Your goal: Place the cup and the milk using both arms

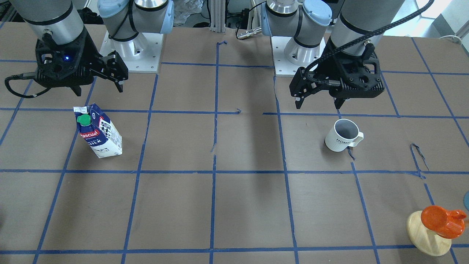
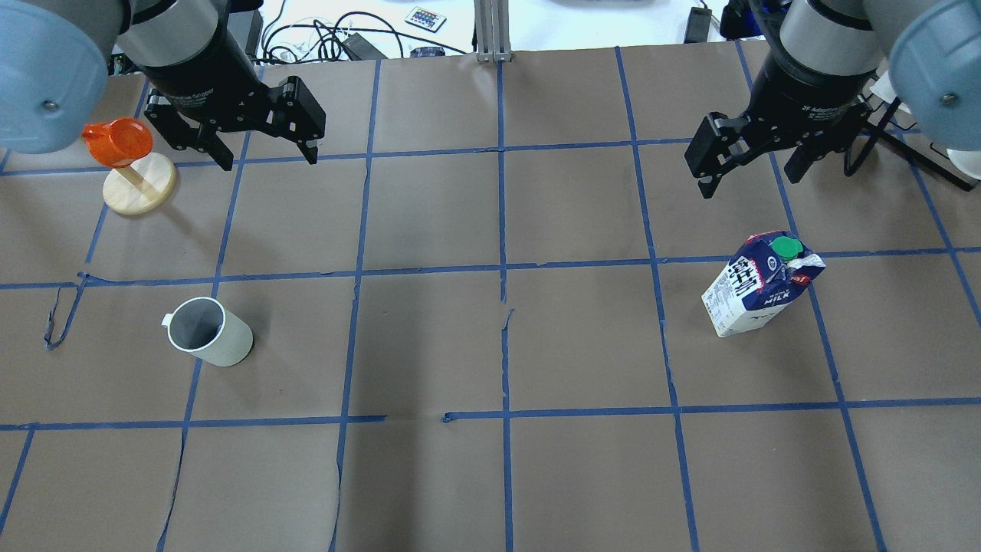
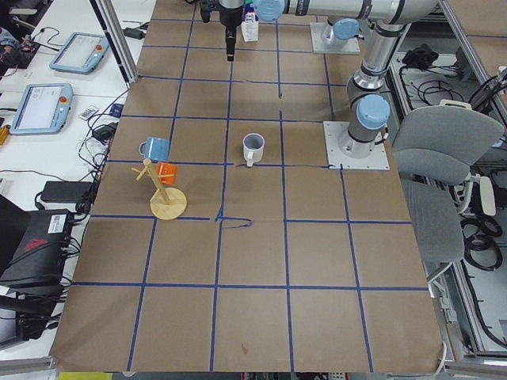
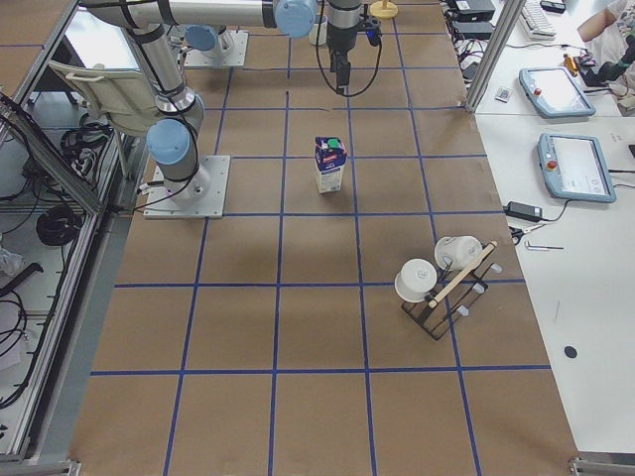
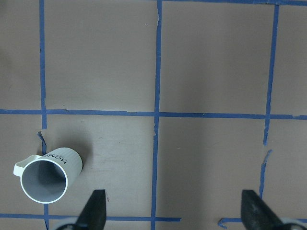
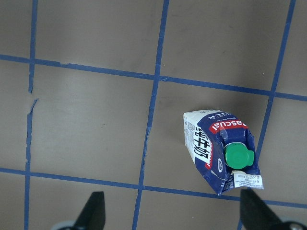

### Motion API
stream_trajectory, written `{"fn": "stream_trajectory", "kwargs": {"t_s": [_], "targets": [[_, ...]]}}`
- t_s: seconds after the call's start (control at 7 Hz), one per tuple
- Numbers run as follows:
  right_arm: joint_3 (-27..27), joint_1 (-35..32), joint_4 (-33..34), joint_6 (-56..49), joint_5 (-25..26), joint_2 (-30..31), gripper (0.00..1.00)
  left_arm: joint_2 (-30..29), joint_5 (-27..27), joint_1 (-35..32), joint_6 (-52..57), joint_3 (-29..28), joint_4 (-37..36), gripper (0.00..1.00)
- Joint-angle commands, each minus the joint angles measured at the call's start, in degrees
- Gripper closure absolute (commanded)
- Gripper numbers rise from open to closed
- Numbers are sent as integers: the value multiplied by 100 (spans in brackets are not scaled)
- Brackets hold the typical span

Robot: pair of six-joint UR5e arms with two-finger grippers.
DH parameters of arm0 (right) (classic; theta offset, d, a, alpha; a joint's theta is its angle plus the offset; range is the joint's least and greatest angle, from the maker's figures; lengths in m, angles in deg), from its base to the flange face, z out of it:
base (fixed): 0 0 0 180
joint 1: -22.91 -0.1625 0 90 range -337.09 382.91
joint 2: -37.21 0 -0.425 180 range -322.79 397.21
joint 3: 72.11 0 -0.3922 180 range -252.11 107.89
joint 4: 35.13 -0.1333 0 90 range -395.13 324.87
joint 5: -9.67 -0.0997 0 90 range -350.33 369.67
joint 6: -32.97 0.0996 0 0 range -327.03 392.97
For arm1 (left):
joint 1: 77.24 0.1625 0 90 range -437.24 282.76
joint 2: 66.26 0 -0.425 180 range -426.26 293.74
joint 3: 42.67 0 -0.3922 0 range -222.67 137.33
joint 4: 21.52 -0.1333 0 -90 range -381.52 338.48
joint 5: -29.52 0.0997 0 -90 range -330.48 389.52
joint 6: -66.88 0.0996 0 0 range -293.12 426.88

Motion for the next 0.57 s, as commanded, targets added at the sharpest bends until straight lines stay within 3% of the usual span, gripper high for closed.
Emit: {"fn": "stream_trajectory", "kwargs": {"t_s": [0.0, 0.43], "targets": [[9, 0, 0, -9, 41, -9, 0, 1, 0, 0, -17, 15, -1, 0], [9, 9, 0, -9, 15, -9, 0, 1, 0, -9, -52, 24, -1, 0]]}}
